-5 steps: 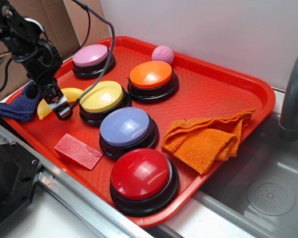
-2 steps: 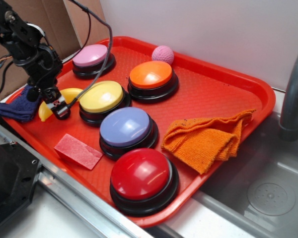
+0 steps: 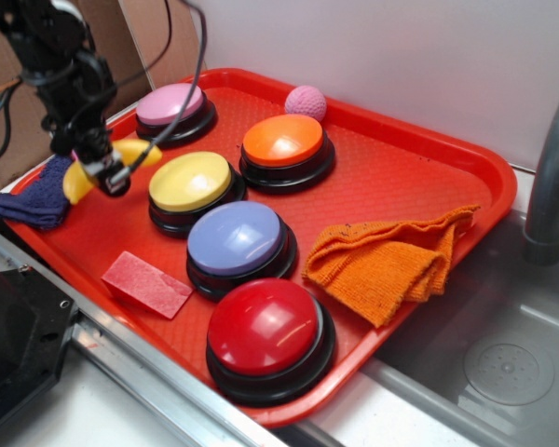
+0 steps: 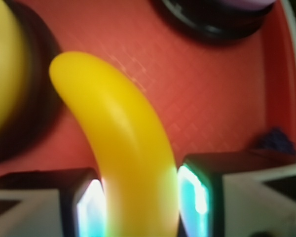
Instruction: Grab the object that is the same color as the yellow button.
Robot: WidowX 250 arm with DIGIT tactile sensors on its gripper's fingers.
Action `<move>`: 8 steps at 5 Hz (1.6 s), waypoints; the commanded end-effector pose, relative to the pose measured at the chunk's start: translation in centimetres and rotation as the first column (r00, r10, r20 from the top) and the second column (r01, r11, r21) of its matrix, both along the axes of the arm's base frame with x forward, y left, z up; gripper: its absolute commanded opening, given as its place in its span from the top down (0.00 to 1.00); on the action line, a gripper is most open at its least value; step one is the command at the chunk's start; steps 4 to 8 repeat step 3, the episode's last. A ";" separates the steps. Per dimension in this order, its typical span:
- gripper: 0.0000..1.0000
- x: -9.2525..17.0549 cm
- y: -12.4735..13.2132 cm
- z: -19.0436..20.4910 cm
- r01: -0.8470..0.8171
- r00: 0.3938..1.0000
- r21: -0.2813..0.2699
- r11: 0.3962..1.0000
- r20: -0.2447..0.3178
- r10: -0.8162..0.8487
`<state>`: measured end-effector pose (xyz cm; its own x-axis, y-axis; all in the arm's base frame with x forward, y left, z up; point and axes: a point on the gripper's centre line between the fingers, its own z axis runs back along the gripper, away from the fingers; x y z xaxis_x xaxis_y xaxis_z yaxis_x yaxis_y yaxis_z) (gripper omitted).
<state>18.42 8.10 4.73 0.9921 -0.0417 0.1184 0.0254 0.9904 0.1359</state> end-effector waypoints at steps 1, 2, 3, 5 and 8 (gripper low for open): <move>1.00 2.5 -4.1 7.3 -0.211 0.976 -0.032 0.977 0.045 0.212; 1.00 2.9 -6.4 9.7 -0.245 0.963 -0.055 0.968 0.101 0.250; 1.00 3.0 -7.7 10.1 -0.248 0.958 -0.066 0.967 0.134 0.255; 1.00 3.0 -7.7 10.1 -0.248 0.958 -0.066 0.967 0.134 0.255; 1.00 3.0 -7.7 10.1 -0.248 0.958 -0.066 0.967 0.134 0.255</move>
